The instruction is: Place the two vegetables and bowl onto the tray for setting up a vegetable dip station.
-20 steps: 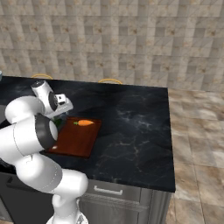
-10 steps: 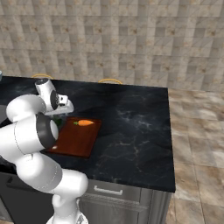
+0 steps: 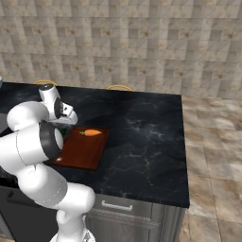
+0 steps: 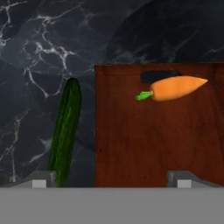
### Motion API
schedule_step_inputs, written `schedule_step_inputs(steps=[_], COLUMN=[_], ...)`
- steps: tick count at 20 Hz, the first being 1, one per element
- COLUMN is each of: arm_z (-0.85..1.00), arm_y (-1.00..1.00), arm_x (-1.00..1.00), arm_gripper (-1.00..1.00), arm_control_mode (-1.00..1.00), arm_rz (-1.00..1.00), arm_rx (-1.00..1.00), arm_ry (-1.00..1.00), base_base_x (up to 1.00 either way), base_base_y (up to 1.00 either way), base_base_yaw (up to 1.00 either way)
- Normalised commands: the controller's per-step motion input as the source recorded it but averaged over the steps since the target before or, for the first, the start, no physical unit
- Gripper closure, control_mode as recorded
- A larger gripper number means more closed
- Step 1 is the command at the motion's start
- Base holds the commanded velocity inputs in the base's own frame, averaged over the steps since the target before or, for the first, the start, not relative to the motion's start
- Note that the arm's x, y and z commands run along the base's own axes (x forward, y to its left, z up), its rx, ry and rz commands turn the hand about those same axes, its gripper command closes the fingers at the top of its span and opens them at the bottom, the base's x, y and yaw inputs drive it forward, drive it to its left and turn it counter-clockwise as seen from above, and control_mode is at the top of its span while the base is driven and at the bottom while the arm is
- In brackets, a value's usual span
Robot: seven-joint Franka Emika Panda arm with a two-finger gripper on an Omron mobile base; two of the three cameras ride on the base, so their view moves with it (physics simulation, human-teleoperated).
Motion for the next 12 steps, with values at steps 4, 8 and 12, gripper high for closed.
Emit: schedule_step_inputs(steps=[4, 8, 12], arm_z=[-0.01, 0.00, -0.01], arm_y=[0.17, 0.29, 0.31], arm_x=[0.00, 0.00, 0.00], arm_gripper=[-1.00, -1.00, -1.00], arm_control_mode=[-1.00, -1.00, -1.00], arm_rz=[-0.18, -0.15, -0.08], arm_rx=[0.09, 0.09, 0.07], arm_ry=[0.00, 0.01, 0.04], base_base_x=[0.00, 0.00, 0.00], base_base_y=[0.00, 0.00, 0.00], base_base_yaw=[0.00, 0.00, 0.00])
